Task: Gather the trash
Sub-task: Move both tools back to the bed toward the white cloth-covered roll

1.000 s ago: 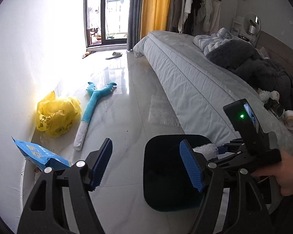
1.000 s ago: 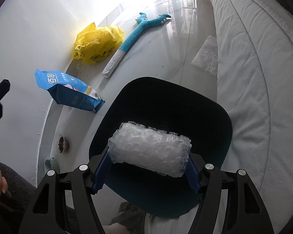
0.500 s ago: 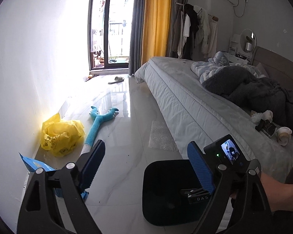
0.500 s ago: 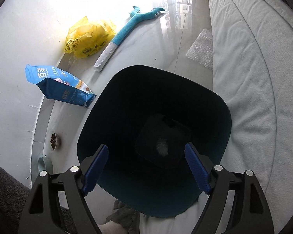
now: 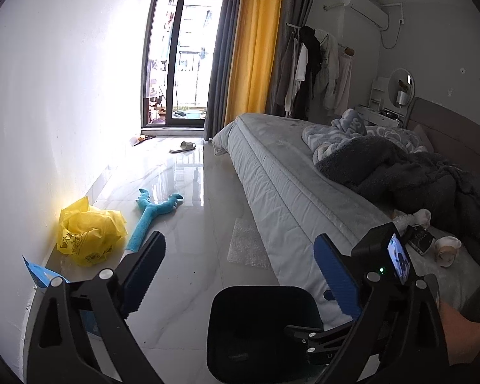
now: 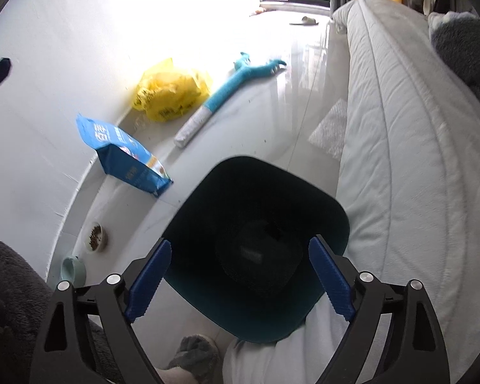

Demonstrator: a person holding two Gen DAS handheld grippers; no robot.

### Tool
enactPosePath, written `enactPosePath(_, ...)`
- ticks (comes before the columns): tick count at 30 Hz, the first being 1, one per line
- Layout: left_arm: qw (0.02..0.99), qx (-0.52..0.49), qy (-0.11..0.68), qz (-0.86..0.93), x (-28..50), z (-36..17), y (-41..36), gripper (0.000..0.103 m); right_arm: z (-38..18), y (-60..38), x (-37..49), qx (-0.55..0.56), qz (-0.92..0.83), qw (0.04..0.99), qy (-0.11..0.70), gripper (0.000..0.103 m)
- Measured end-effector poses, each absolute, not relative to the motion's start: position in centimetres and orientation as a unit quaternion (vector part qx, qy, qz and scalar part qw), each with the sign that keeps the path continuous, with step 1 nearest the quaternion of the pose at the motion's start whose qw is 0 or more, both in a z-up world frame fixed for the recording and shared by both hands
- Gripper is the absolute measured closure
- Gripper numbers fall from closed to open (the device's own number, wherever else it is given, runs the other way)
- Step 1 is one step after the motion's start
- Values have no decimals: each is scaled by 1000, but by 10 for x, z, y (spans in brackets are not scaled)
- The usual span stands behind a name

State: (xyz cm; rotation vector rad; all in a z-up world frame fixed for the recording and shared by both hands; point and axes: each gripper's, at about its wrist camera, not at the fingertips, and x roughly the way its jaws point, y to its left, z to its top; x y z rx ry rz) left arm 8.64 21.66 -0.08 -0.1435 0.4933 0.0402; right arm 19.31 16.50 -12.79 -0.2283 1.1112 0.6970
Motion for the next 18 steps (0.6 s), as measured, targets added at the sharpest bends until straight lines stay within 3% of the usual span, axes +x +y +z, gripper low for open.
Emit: enactPosePath(18, 967, -67, 242, -39, 107, 11, 149, 6, -65, 66, 198, -56, 293, 834, 463, 12)
